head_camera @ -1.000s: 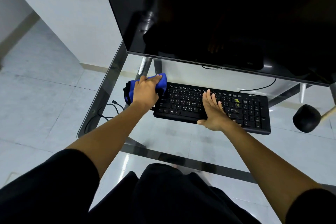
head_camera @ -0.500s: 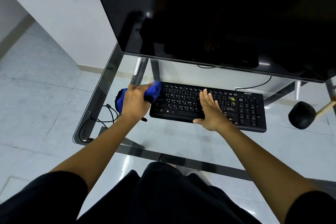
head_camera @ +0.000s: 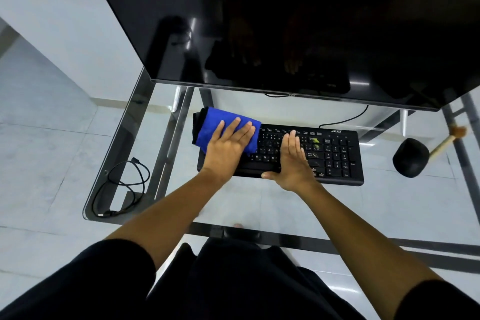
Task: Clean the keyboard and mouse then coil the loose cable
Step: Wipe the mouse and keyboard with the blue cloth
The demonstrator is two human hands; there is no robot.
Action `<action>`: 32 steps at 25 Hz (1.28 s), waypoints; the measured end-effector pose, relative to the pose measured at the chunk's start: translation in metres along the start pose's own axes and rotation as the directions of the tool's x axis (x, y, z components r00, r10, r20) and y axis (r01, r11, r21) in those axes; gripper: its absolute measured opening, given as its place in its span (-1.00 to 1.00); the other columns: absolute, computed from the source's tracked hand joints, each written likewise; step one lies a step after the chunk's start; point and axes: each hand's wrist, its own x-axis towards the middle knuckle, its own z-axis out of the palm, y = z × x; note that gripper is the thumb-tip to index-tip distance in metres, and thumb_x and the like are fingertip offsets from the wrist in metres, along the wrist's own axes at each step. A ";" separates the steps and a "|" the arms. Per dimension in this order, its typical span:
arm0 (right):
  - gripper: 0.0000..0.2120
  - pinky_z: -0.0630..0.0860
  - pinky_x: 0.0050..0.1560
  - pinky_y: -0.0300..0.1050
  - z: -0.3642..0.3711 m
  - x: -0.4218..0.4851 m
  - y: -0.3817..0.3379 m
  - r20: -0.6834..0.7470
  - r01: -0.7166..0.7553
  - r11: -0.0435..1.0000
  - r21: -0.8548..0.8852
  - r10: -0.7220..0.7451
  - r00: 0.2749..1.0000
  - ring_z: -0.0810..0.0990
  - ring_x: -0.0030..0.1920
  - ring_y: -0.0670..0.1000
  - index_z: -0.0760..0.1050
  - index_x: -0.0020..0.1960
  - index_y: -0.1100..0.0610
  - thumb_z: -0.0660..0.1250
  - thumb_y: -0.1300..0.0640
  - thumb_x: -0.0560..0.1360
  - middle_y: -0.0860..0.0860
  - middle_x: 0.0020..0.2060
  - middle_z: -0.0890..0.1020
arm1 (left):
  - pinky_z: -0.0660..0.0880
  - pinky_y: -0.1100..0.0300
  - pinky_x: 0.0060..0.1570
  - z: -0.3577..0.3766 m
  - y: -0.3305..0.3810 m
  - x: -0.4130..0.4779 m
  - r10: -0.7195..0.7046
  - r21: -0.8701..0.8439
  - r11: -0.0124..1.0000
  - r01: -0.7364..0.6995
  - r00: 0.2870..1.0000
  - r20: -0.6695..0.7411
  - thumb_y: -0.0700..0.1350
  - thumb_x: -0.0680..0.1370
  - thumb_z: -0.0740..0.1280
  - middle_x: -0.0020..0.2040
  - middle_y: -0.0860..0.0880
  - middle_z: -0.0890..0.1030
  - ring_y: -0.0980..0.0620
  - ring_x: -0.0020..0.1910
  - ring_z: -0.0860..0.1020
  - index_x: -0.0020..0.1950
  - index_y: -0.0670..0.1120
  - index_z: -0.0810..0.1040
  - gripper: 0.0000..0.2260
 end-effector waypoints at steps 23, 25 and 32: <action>0.12 -0.24 0.48 -0.06 0.002 0.000 0.004 -0.005 0.037 0.999 0.039 -0.037 0.999 -0.36 0.50 0.06 -0.37 0.50 0.23 0.40 -0.15 0.41 0.11 0.49 -0.38 | -0.24 0.13 0.49 -0.002 -0.011 -0.005 -0.105 -0.126 0.987 0.100 0.994 -0.033 -0.35 0.52 0.13 0.57 0.04 -0.03 0.01 0.55 -0.11 0.55 -0.07 -0.10 -0.33; 0.11 -0.25 0.48 -0.07 0.003 -0.001 0.005 -0.019 0.045 0.998 0.047 -0.044 0.999 -0.35 0.50 0.06 -0.37 0.50 0.22 0.40 -0.16 0.40 0.10 0.49 -0.37 | -0.21 0.15 0.51 0.000 -0.034 -0.019 -0.215 -0.159 0.965 0.209 0.976 -0.020 -0.40 0.46 0.19 0.57 0.03 -0.01 0.01 0.55 -0.09 0.55 -0.08 -0.09 -0.25; 0.12 -0.24 0.48 -0.05 0.007 -0.001 0.008 -0.067 0.074 0.996 0.056 -0.070 0.995 -0.34 0.51 0.05 -0.33 0.51 0.22 0.42 -0.16 0.38 0.09 0.50 -0.34 | -0.23 0.10 0.50 -0.004 0.021 -0.011 -0.337 -0.200 0.924 0.327 0.941 -0.017 -0.34 0.52 0.14 0.57 -0.08 -0.11 -0.07 0.55 -0.13 0.53 -0.17 -0.21 -0.30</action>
